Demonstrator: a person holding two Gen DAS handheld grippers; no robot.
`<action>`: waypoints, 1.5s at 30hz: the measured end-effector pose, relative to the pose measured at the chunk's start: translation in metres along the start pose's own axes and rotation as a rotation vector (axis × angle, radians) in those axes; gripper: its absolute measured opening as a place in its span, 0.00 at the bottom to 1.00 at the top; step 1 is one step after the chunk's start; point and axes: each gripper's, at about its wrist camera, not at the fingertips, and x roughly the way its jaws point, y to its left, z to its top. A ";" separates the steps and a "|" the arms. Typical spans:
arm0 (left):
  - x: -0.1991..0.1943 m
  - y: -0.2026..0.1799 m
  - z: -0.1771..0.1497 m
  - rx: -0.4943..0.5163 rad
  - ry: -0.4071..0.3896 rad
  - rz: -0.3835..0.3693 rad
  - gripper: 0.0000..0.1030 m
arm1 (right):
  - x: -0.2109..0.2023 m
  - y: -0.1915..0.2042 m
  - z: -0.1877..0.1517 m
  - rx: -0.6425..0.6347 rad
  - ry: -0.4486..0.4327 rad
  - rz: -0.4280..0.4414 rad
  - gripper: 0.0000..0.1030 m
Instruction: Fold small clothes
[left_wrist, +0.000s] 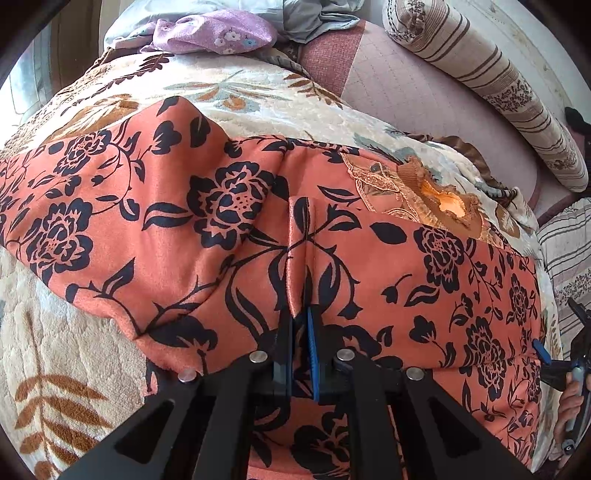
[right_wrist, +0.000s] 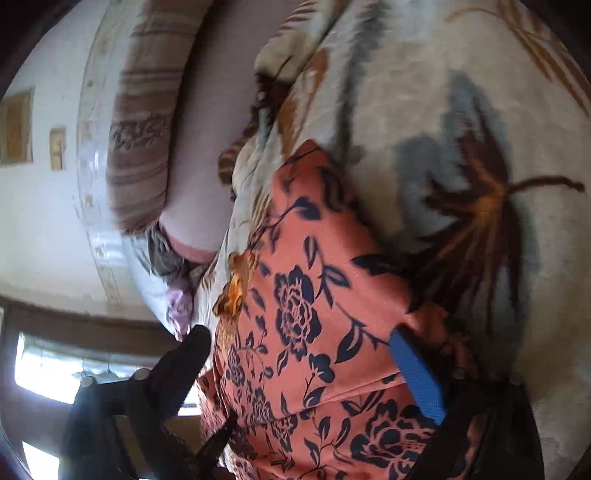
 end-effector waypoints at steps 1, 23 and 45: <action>0.001 0.000 0.000 0.003 -0.003 -0.005 0.09 | -0.008 0.000 0.000 0.003 -0.024 0.017 0.92; -0.008 -0.001 0.000 0.006 0.006 -0.055 0.22 | 0.076 0.051 0.084 -0.226 -0.038 -0.152 0.91; -0.107 0.369 0.028 -0.991 -0.353 -0.148 0.73 | 0.004 0.046 -0.135 -0.647 0.059 -0.205 0.93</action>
